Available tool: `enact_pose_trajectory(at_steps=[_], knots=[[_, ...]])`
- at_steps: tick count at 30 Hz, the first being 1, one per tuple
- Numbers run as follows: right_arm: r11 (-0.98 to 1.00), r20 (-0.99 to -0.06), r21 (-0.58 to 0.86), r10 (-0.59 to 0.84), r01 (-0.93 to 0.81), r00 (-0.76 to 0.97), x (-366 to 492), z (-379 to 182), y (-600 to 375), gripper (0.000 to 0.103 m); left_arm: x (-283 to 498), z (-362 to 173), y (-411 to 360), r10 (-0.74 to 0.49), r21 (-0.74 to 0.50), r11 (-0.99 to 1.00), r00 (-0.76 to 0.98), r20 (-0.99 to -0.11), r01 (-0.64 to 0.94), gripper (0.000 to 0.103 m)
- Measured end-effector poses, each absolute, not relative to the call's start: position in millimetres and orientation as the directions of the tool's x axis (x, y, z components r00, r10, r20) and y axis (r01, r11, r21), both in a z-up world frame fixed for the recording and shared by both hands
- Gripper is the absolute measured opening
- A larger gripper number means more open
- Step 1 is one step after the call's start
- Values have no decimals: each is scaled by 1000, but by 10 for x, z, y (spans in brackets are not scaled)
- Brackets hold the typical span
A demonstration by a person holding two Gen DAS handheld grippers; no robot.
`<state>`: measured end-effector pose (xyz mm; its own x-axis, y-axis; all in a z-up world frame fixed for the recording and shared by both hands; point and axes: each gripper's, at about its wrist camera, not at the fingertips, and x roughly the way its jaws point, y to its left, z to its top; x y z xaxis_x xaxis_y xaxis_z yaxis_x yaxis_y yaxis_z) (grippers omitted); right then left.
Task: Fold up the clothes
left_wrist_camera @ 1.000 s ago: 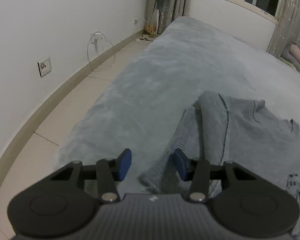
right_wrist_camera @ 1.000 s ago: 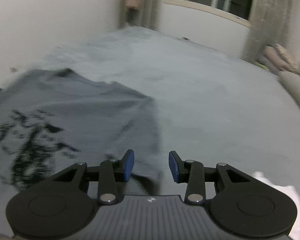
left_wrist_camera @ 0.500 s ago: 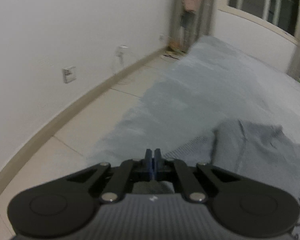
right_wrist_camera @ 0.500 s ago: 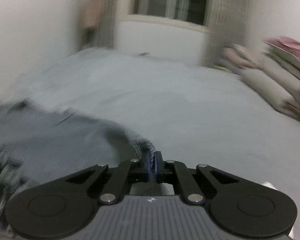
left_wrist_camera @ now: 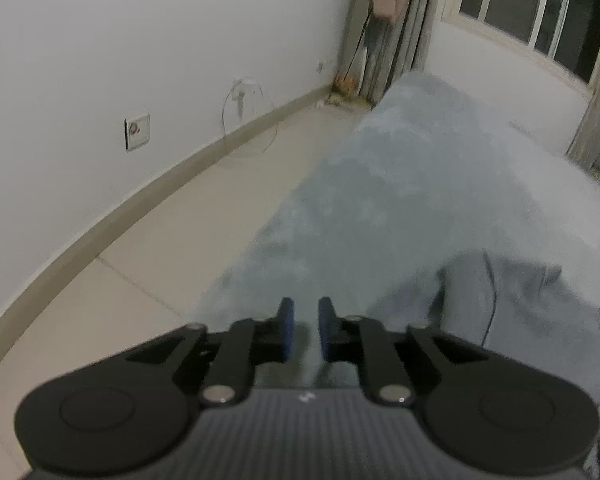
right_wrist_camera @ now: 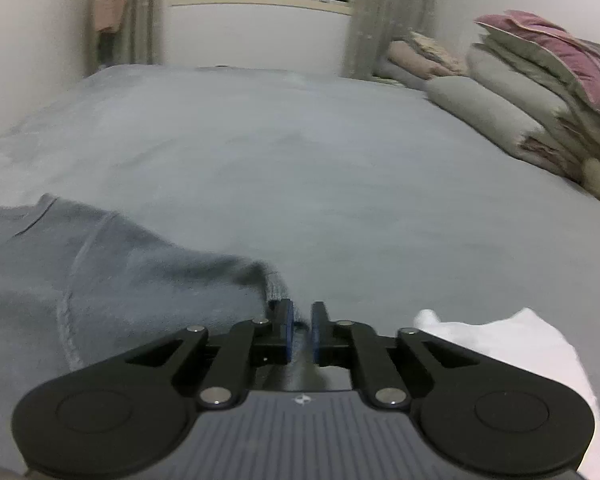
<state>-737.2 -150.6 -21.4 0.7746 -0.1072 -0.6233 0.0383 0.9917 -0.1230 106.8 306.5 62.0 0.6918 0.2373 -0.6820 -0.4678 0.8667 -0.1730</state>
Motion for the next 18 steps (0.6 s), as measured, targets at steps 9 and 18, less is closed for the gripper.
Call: enact_pose_trajectory(at_steps=[9,18], knots=[[983,-593,-96,69,-156,802,-7736,4,-1236,39,1671,360,2901,178,-107,926,668,-722,-362,52],[967,-604,-109,120,-231,788,-7827,-65,-1085,40,1782,240,2492,221,28,958,672,-706,-285,0]])
